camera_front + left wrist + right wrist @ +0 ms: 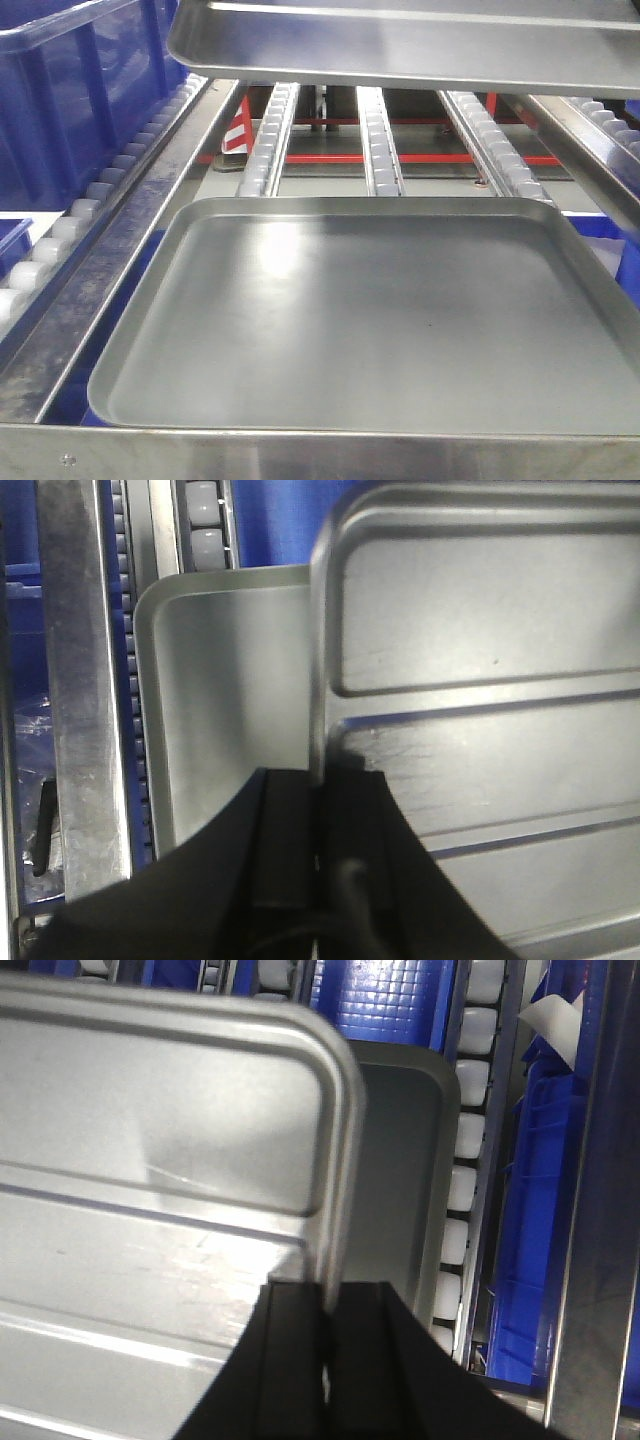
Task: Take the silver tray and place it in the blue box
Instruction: 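Hold the lifted tray level with both grippers, then drive the base away from the rack carrying the tray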
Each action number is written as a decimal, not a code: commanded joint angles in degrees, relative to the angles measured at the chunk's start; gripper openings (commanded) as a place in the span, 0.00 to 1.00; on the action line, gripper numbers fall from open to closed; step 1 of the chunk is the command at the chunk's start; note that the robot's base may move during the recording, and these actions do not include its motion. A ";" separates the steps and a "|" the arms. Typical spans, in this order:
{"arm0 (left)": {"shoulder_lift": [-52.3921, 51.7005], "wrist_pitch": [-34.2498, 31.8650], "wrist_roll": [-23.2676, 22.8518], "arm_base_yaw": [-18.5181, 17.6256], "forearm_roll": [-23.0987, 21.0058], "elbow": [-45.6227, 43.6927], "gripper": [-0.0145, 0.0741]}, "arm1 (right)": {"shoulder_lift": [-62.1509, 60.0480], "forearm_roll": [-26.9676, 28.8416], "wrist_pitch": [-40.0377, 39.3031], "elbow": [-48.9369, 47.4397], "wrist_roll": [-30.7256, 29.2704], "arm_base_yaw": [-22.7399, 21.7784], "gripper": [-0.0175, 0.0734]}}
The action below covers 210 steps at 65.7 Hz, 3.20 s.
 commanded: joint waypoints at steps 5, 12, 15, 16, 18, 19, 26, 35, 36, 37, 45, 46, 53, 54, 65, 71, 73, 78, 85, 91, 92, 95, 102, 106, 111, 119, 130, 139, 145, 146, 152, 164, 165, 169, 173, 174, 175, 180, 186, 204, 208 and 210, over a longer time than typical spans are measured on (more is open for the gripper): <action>-2.45 2.31 -0.24 0.07 5.87 -1.93 0.05 | -1.27 -4.54 -1.23 -1.84 -0.44 -0.36 0.26; -2.45 2.29 -0.24 0.07 5.87 -1.93 0.05 | -1.27 -4.54 -0.26 -1.84 -0.44 -0.36 0.26; -2.45 2.29 -0.24 0.07 5.87 -1.93 0.05 | -1.27 -4.54 -0.26 -1.84 -0.44 -0.36 0.26; -2.45 2.29 -0.24 0.07 5.87 -1.93 0.05 | -1.27 -4.54 -0.26 -1.84 -0.44 -0.36 0.26; -2.45 2.29 -0.24 0.07 5.87 -1.93 0.05 | -1.27 -4.54 -0.26 -1.84 -0.44 -0.36 0.26; -2.45 2.29 -0.24 0.07 5.87 -1.93 0.05 | -1.27 -4.54 -0.26 -1.84 -0.44 -0.36 0.26; -2.45 2.29 -0.24 0.07 5.87 -1.93 0.05 | -1.27 -4.54 -0.26 -1.84 -0.44 -0.36 0.26; -2.45 2.29 -0.24 0.07 5.87 -1.93 0.05 | -1.27 -4.54 -0.26 -1.84 -0.44 -0.36 0.26; -2.45 2.29 -0.24 0.07 5.87 -1.93 0.05 | -1.27 -4.54 -0.26 -1.84 -0.44 -0.36 0.26; -2.45 2.29 -0.24 0.07 5.87 -1.93 0.05 | -1.27 -4.54 -0.26 -1.84 -0.44 -0.36 0.26; -2.45 2.29 -0.24 0.07 5.87 -1.93 0.05 | -1.27 -4.54 -0.26 -1.84 -0.44 -0.36 0.26; -2.45 2.29 -0.24 0.07 5.87 -1.93 0.05 | -1.27 -4.54 -0.26 -1.84 -0.44 -0.36 0.26; -2.45 2.29 -0.24 0.07 5.87 -1.93 0.05 | -1.27 -4.54 -0.26 -1.84 -0.44 -0.36 0.26; -2.45 2.29 -0.24 0.07 5.87 -1.93 0.05 | -1.27 -4.54 -0.26 -1.84 -0.44 -0.36 0.26; -2.45 2.29 -0.24 0.07 5.87 -1.93 0.05 | -1.27 -4.54 -0.26 -1.84 -0.44 -0.36 0.26; -2.45 2.29 -0.24 0.07 5.87 -1.93 0.05 | -1.27 -4.54 -0.26 -1.84 -0.44 -0.36 0.26; -2.45 2.29 -0.24 0.07 5.87 -1.93 0.05 | -1.27 -4.54 -0.26 -1.84 -0.44 -0.36 0.26; -2.45 2.29 -0.24 0.07 5.87 -1.93 0.05 | -1.27 -4.54 -0.26 -1.84 -0.44 -0.36 0.26; -2.45 2.29 -0.24 0.07 5.87 -1.93 0.05 | -1.27 -4.54 -0.26 -1.84 -0.44 -0.36 0.26; -2.45 2.29 -0.24 0.07 5.87 -1.93 0.05 | -1.27 -4.54 -0.26 -1.84 -0.44 -0.36 0.26; -2.45 2.29 -0.24 0.07 5.87 -1.93 0.05 | -1.27 -4.54 -0.26 -1.84 -0.44 -0.36 0.26; -2.45 2.29 -0.24 0.07 5.87 -1.93 0.05 | -1.27 -4.54 -0.26 -1.84 -0.44 -0.36 0.26; -2.45 2.29 -0.24 0.07 5.87 -1.93 0.05 | -1.27 -4.54 -0.26 -1.84 -0.44 -0.36 0.26; -2.45 2.29 -0.24 0.07 5.87 -1.93 0.05 | -1.27 -4.54 -0.26 -1.84 -0.44 -0.36 0.26; -2.45 2.29 -0.24 0.07 5.87 -1.93 0.05 | -1.27 -4.54 -0.26 -1.84 -0.44 -0.36 0.26; -2.45 2.29 -0.24 0.07 5.87 -1.93 0.05 | -1.27 -4.54 -0.26 -1.84 -0.44 -0.36 0.26; -2.45 2.29 -0.24 0.07 5.87 -1.93 0.05 | -1.27 -4.54 -0.26 -1.84 -0.44 -0.36 0.26; -2.45 2.29 -0.24 0.07 5.87 -1.93 0.05 | -1.27 -4.54 -0.26 -1.84 -0.44 -0.36 0.26; -2.45 2.29 -0.24 0.07 5.87 -1.93 0.05 | -1.27 -4.54 -0.26 -1.84 -0.44 -0.36 0.26; -2.45 2.29 -0.24 0.07 5.87 -1.93 0.05 | -1.27 -4.54 -0.26 -1.84 -0.44 -0.36 0.26; -2.45 2.29 -0.24 0.07 5.87 -1.93 0.05 | -1.27 -4.54 -0.26 -1.84 -0.44 -0.36 0.26; -2.45 2.29 -0.24 0.07 5.87 -1.93 0.05 | -1.27 -4.54 -0.26 -1.84 -0.44 -0.36 0.26; -2.45 2.29 -0.24 0.07 5.87 -1.93 0.05 | -1.27 -4.54 -0.26 -1.84 -0.44 -0.36 0.26; -2.45 2.29 -0.24 0.07 5.87 -1.93 0.05 | -1.27 -4.54 -0.26 -1.84 -0.44 -0.36 0.26; -2.45 2.29 -0.24 0.07 5.87 -1.93 0.05 | -1.27 -4.54 -0.26 -1.84 -0.44 -0.36 0.26; -2.45 2.29 -0.24 0.07 5.87 -1.93 0.05 | -1.27 -4.54 -0.26 -1.84 -0.44 -0.36 0.26; -2.45 2.29 -0.24 0.07 5.87 -1.93 0.05 | -1.27 -4.54 -0.26 -1.84 -0.44 -0.36 0.26; -2.45 2.29 -0.24 0.07 5.87 -1.93 0.04 | -1.27 -4.54 -0.26 -1.84 -0.44 -0.36 0.26; -2.45 2.29 -0.24 0.07 5.87 -1.93 0.05 | -1.27 -4.54 -0.26 -1.84 -0.44 -0.36 0.26; -2.45 2.29 -0.24 0.07 5.87 -1.93 0.05 | -1.27 -4.54 -0.26 -1.84 -0.44 -0.36 0.26; -2.45 2.29 -0.24 0.07 5.87 -1.93 0.05 | -1.27 -4.54 -0.26 -1.84 -0.44 -0.36 0.26; -2.45 2.29 -0.24 0.07 5.87 -1.93 0.05 | -1.27 -4.54 -0.26 -1.84 -0.44 -0.36 0.26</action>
